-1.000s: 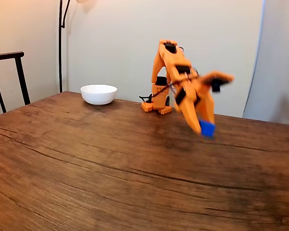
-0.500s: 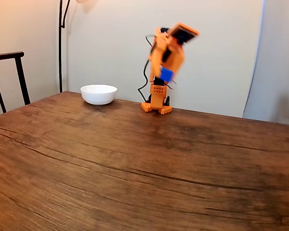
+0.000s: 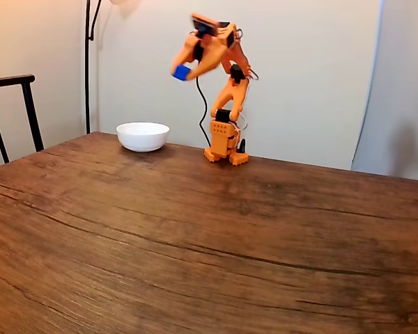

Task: Grasp the cube and drop it in the bowl

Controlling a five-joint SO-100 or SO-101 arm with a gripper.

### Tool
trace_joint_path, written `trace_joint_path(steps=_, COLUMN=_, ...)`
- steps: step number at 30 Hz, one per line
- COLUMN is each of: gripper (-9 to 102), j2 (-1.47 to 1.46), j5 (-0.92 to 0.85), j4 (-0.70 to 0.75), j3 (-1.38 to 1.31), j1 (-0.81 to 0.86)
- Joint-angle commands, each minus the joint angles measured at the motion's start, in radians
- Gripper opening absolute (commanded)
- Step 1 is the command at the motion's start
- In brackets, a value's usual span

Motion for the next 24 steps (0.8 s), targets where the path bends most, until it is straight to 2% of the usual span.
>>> trace_joint_path(steps=1, gripper=3, j2=0.083, j5=0.003, j4=0.078, j3=-0.023, j1=0.138)
trace_joint_path(steps=7, gripper=3, j2=0.135, j5=0.026, j4=0.196, j3=-0.023, j1=0.488)
trace_joint_path(steps=16, gripper=3, j2=0.132, j5=0.133, j4=0.184, j3=0.121, j1=0.874)
trace_joint_path(steps=19, gripper=3, j2=0.132, j5=0.187, j4=0.121, j3=0.23, j1=0.994)
trace_joint_path(steps=24, gripper=3, j2=0.124, j5=0.258, j4=-0.074, j3=0.419, j1=1.121)
